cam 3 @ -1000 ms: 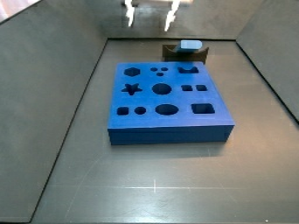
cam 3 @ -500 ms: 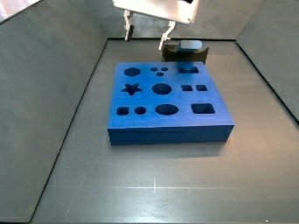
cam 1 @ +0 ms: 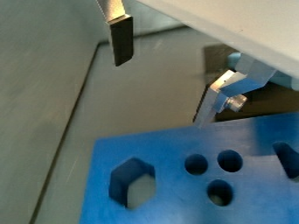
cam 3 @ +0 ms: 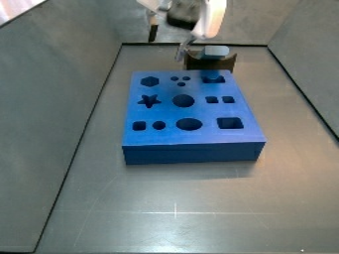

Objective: Pick up the square-circle object. Move up. Rotate the square-circle object. Place the square-circle object on the fixture. Regrasp the square-circle object. Move to above the board. Insert the square-circle object.
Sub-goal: Regrasp the square-circle object.

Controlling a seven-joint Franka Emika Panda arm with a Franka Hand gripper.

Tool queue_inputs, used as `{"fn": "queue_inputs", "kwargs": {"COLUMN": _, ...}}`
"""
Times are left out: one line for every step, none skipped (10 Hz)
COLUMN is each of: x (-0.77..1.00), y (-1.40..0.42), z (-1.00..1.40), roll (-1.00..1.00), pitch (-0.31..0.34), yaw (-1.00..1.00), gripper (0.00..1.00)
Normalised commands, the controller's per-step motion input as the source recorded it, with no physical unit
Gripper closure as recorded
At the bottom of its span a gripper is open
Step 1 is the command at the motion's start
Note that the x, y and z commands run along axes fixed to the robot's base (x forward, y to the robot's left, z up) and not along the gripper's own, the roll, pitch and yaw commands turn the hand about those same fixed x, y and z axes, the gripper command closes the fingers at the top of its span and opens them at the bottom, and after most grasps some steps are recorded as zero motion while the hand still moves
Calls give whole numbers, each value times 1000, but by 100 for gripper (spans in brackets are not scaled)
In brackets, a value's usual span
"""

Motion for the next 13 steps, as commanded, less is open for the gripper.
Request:
{"fn": "queue_inputs", "kwargs": {"x": -45, "y": -15, "z": 1, "roll": 1000, "pitch": -269, "yaw": -983, "gripper": 0}}
{"fn": "queue_inputs", "kwargs": {"x": -46, "y": -10, "z": 2, "roll": 1000, "pitch": -263, "yaw": -994, "gripper": 0}}
{"fn": "queue_inputs", "kwargs": {"x": -50, "y": -9, "z": -7, "roll": 992, "pitch": -248, "yaw": -1000, "gripper": 0}}
{"fn": "queue_inputs", "kwargs": {"x": -45, "y": -6, "z": -8, "roll": 984, "pitch": -234, "yaw": -1000, "gripper": 0}}
{"fn": "queue_inputs", "kwargs": {"x": -43, "y": -6, "z": -12, "roll": 962, "pitch": -191, "yaw": -1000, "gripper": 0}}
{"fn": "queue_inputs", "kwargs": {"x": -44, "y": -1, "z": -7, "roll": 943, "pitch": -144, "yaw": -1000, "gripper": 0}}
{"fn": "queue_inputs", "kwargs": {"x": -45, "y": -4, "z": 4, "roll": 928, "pitch": -77, "yaw": -1000, "gripper": 0}}
{"fn": "queue_inputs", "kwargs": {"x": -43, "y": -6, "z": 9, "roll": 917, "pitch": 11, "yaw": -1000, "gripper": 0}}
{"fn": "queue_inputs", "kwargs": {"x": -33, "y": -12, "z": 5, "roll": 908, "pitch": 160, "yaw": -1000, "gripper": 0}}
{"fn": "queue_inputs", "kwargs": {"x": -26, "y": -11, "z": -11, "roll": 908, "pitch": 316, "yaw": -1000, "gripper": 0}}
{"fn": "queue_inputs", "kwargs": {"x": -8, "y": -6, "z": -26, "roll": 808, "pitch": 475, "yaw": -871, "gripper": 0}}
{"fn": "queue_inputs", "kwargs": {"x": 15, "y": -8, "z": -32, "roll": 566, "pitch": 639, "yaw": -564, "gripper": 0}}
{"fn": "queue_inputs", "kwargs": {"x": 33, "y": -7, "z": -28, "roll": 407, "pitch": 721, "yaw": -323, "gripper": 0}}
